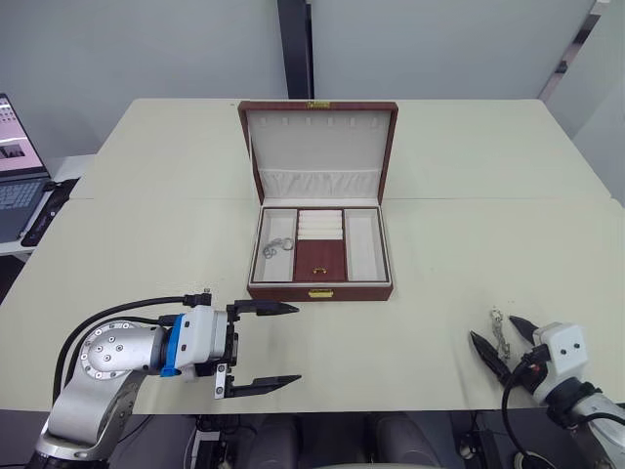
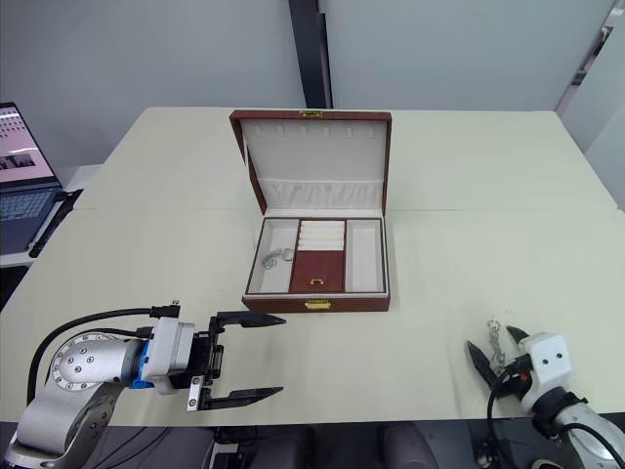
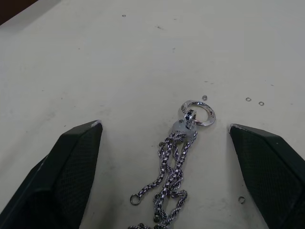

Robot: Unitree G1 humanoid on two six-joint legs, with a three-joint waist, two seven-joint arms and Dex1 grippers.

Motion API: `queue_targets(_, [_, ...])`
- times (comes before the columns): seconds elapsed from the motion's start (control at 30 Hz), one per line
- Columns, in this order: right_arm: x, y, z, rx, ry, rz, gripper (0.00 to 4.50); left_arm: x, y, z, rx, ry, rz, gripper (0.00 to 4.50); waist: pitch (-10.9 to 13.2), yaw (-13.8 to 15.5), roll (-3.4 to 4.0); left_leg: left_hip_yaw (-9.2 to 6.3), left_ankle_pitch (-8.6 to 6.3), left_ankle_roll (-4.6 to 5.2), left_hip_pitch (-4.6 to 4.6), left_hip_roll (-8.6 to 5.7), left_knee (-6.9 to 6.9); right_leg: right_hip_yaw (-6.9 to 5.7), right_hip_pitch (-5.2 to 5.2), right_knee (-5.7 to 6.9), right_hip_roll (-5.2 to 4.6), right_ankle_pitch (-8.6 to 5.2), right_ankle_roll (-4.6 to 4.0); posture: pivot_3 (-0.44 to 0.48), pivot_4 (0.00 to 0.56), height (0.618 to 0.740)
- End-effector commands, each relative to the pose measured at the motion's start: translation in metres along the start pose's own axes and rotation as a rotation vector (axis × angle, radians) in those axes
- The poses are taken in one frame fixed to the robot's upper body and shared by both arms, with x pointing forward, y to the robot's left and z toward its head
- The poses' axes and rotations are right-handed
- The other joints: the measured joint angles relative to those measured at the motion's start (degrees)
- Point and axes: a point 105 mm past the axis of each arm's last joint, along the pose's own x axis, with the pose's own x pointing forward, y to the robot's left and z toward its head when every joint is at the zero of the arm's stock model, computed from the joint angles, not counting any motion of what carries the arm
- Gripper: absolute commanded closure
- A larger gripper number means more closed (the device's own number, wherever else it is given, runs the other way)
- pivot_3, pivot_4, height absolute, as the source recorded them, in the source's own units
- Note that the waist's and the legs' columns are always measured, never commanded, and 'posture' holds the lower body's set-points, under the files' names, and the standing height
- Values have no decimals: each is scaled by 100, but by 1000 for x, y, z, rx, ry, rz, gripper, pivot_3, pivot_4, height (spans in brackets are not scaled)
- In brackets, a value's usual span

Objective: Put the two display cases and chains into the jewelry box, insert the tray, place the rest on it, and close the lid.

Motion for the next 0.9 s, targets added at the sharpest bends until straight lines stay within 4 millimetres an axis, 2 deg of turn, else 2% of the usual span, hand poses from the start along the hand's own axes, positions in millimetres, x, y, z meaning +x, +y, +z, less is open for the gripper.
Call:
queue_targets(0.03, [-3, 1, -16, 0, 72, -5, 621, -1, 1, 3, 12, -13, 11, 0, -1, 0, -2, -4, 0, 0, 8, 0, 0, -1, 13, -4, 0, 0, 0, 0, 150, 740])
queue_targets(0.13, [-4, 0, -18, 10, 79, -5, 1636, -1, 2, 3, 10, -15, 21, 0, -4, 5, -3, -24, -2, 2, 66, 0, -12, -5, 86, -43, 0, -1, -1, 0, 150, 740])
queue_targets(0.2, [-5, 0, -19, 18, 80, -9, 2135, -1, 2, 3, 4, -23, 26, 0, -8, 9, -5, -33, -2, 2, 90, -1, -21, -13, 124, -70, 0, -1, 0, 0, 150, 740])
queue_targets(0.5, [-5, -4, -17, 39, 71, -16, 4201, -2, 5, 3, -21, -46, 57, 0, -12, 17, -10, -50, -3, 2, 90, -1, -24, -23, 133, -77, -1, -1, -1, 0, 150, 740])
queue_targets(0.6, [-5, -5, -16, 41, 67, -16, 4233, -2, 5, 3, -20, -46, 58, 0, -12, 17, -10, -50, -3, 2, 90, -3, -25, -22, 134, -78, -2, -1, 0, 0, 150, 740])
queue_targets(0.73, [-3, -6, -4, 54, 9, -1, 4233, -2, 5, 2, -20, -44, 58, 0, -11, 14, -9, -50, -3, 2, 90, -2, -25, -22, 134, -78, -2, -1, -1, 0, 150, 740])
queue_targets(0.9, [-2, -6, 26, 61, -91, 64, 4233, -2, 7, 1, -25, -40, 65, 0, -4, 14, 4, -48, -3, 2, 90, -2, -27, -20, 132, -78, -2, -1, -1, 0, 150, 740])
